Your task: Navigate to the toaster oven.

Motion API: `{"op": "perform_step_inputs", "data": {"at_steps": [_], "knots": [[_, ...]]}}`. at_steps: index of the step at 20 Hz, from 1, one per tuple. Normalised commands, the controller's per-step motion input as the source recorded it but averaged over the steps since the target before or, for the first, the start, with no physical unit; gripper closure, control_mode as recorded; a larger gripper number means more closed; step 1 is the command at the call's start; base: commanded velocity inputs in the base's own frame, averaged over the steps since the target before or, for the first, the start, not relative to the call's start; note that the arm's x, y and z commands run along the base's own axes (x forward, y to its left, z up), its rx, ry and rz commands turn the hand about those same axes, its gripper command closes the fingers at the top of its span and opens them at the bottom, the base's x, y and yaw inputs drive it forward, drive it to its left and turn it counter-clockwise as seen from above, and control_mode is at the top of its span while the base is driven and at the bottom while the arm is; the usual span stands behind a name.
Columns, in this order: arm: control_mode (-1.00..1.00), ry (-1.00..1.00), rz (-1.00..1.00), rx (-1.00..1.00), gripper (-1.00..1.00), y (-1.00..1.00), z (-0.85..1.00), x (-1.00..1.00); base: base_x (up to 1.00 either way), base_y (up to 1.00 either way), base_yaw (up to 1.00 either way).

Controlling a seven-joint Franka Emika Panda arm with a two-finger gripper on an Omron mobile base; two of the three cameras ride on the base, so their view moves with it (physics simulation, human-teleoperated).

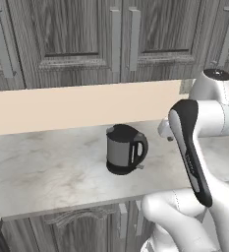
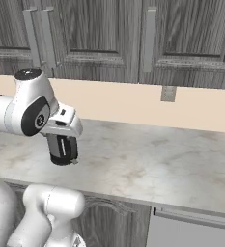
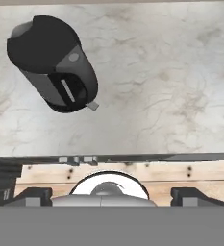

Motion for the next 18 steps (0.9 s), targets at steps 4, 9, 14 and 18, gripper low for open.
{"op": "perform_step_inputs", "data": {"at_steps": [4,9,14,18], "knots": [[1.00,0.00,0.00,0.00,-1.00,0.00,0.00,-0.20,-0.06,0.00,0.00],[1.00,0.00,0.00,0.00,-1.00,0.00,0.00,0.00,-0.59,0.10,0.46],[1.00,0.00,0.00,0.00,-1.00,0.00,0.00,0.00,-0.26,0.06,1.00],[1.00,0.00,0.00,0.00,-1.00,0.00,0.00,0.00,-0.23,0.00,1.00]]}}
